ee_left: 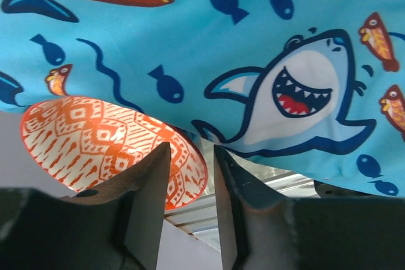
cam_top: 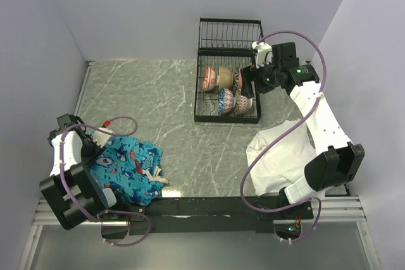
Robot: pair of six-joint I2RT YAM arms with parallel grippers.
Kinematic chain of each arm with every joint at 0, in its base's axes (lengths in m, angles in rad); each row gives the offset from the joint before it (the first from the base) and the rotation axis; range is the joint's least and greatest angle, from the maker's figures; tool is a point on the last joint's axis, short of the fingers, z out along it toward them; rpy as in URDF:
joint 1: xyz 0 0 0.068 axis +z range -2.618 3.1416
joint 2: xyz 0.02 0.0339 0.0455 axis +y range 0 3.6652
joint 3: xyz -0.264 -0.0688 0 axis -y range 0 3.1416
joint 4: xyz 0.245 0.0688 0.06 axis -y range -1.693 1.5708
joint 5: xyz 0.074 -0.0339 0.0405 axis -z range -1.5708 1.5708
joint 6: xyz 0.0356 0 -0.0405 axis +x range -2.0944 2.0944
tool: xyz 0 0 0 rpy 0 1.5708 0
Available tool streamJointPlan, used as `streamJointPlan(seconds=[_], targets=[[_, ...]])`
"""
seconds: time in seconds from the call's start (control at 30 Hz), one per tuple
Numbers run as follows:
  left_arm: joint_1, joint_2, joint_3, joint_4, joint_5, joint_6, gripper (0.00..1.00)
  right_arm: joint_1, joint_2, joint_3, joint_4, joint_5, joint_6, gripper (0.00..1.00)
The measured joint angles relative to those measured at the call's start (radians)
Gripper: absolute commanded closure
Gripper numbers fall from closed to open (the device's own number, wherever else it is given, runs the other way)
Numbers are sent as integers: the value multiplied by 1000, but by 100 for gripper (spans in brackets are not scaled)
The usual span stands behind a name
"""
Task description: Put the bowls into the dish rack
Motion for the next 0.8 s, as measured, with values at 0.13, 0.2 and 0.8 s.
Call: streamJointPlan(seconds=[0.13,0.2,0.8], targets=[[0,5,0,9,-11,-3,69,0,0,0,0,1,0,1],[0,15,0,9,-16,-7,71,0,1,0,0,0,0,1],[-7,32,214,-130,-20,-50,96,0,4,-23,40,-11,18,2]])
